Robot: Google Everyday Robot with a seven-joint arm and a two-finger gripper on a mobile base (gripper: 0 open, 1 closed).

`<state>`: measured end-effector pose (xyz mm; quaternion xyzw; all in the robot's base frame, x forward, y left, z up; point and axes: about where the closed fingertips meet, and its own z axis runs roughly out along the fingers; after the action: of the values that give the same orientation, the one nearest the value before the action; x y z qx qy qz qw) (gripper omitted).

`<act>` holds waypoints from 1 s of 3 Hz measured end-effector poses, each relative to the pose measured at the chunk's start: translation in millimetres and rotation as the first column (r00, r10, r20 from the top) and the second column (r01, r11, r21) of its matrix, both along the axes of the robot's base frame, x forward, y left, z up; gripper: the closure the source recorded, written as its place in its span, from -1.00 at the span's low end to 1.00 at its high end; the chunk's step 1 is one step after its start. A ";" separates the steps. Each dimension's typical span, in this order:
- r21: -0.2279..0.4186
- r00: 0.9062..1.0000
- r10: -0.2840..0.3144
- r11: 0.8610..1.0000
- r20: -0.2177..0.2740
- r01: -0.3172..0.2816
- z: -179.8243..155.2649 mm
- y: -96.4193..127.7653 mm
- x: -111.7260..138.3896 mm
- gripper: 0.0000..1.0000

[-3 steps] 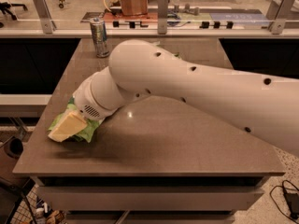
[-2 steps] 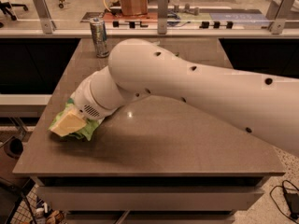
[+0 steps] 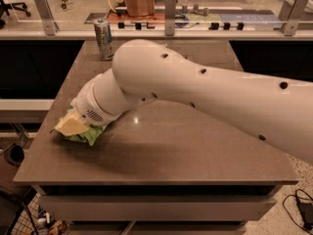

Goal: Pick green rice chip bag

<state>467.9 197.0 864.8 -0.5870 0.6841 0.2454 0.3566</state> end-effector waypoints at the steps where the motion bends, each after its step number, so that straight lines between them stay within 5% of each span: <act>1: 0.000 1.000 0.000 1.000 0.000 0.000 0.0 0.0 0.0 1.00; 2: 0.042 1.000 0.011 0.999 0.007 -0.011 1.3 -1.2 1.4 1.00; 3: 0.251 1.000 0.007 0.968 -0.016 -0.003 12.4 -1.5 16.3 1.00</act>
Offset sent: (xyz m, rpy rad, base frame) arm 0.0098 -0.0100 0.0028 0.2099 -0.0227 0.0504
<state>484.2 195.4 877.1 -0.5368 0.6493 0.3358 0.4214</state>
